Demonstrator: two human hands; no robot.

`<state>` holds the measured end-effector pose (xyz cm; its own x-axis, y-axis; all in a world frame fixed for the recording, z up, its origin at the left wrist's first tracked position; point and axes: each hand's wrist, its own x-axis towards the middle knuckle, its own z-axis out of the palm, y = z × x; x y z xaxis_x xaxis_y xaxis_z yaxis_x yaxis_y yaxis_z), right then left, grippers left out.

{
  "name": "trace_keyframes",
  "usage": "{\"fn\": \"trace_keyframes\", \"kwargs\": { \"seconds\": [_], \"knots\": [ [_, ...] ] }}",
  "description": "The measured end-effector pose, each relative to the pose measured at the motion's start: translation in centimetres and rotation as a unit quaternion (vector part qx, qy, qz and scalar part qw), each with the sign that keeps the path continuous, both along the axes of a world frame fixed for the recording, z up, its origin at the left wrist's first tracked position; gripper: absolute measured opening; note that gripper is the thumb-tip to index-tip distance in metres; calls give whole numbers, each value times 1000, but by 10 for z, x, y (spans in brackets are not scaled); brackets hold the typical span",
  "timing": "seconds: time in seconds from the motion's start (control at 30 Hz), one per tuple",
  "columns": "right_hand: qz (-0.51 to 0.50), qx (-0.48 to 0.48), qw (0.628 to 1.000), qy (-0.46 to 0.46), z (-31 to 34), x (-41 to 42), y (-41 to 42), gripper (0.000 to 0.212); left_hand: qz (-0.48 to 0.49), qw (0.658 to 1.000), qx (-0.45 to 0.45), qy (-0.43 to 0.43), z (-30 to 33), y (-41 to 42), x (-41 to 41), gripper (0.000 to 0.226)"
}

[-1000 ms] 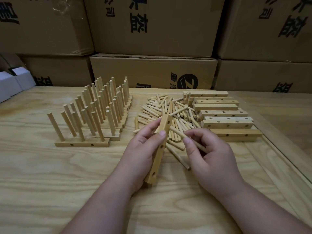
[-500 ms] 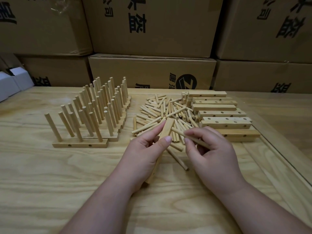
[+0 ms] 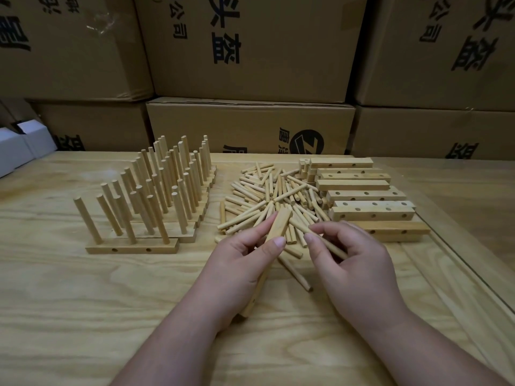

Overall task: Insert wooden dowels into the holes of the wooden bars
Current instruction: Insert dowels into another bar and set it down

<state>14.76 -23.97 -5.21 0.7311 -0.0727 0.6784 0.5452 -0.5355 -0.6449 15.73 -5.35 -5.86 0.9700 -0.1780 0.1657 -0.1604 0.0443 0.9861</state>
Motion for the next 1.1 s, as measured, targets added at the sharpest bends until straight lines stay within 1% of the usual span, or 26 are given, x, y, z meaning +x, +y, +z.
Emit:
{"fn": "trace_keyframes", "kwargs": {
  "seconds": [0.1,0.23,0.43,0.53,0.63,0.73,0.87,1.0,1.1],
  "knots": [
    [4,-12,1000,1,0,0,0,8,23,999,28,-1,1,1,-1,44],
    [1,-26,1000,-3,2,0,1,5,36,998,53,6,2,1,-1,34],
    [29,-32,999,28,2,0,-1,13,39,998,37,20,3,0,-1,29],
    [23,-44,998,34,2,1,-3,13,36,998,39,25,4,2,-2,27],
    [19,-55,998,37,2,1,-6,13,33,998,40,29,7,2,-4,29],
    [16,-58,998,37,2,1,-7,13,26,999,33,24,8,2,-5,36],
    [19,-50,997,62,3,-1,-7,10,20,999,33,25,8,3,-6,42],
    [37,-23,993,107,4,-1,-8,10,20,998,47,26,11,3,-9,43],
    [41,2,993,109,2,0,-6,11,31,998,41,37,16,1,-11,41]
  ]
}}
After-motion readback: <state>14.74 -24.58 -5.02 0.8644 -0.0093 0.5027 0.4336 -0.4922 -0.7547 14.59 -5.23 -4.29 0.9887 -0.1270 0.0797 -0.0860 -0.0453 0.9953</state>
